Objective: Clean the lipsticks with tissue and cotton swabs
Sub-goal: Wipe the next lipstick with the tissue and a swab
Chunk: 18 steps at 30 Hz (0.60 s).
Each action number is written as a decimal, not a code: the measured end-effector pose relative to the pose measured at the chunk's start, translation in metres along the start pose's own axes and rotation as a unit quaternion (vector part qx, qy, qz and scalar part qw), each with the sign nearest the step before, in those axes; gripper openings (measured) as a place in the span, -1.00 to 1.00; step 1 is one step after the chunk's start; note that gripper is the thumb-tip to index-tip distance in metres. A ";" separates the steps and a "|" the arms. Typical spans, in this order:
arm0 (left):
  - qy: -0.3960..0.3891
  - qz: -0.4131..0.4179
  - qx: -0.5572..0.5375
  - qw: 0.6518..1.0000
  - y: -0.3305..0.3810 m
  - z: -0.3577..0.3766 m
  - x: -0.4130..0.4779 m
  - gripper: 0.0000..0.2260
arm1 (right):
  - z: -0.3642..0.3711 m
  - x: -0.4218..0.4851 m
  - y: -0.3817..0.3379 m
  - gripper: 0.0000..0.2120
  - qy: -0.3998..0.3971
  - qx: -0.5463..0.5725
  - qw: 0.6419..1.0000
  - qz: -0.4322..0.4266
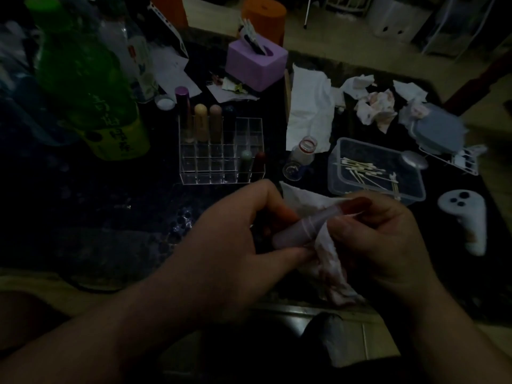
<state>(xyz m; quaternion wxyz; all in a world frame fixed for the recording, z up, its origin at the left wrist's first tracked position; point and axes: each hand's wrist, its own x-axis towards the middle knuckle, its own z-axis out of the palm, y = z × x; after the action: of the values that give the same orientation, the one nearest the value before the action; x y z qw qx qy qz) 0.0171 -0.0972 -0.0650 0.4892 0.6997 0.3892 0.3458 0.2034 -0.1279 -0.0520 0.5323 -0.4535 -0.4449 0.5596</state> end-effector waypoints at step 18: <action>0.051 -0.099 0.027 0.993 0.011 0.006 0.002 -0.74 | 0.004 0.003 0.011 -0.62 0.034 -0.022 0.997 0.064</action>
<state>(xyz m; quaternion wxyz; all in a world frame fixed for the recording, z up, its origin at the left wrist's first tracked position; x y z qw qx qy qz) 0.0254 -0.1000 -0.0563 0.4817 0.6520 0.4904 0.3199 0.1971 -0.1251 -0.0622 0.4999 -0.5112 -0.4089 0.5670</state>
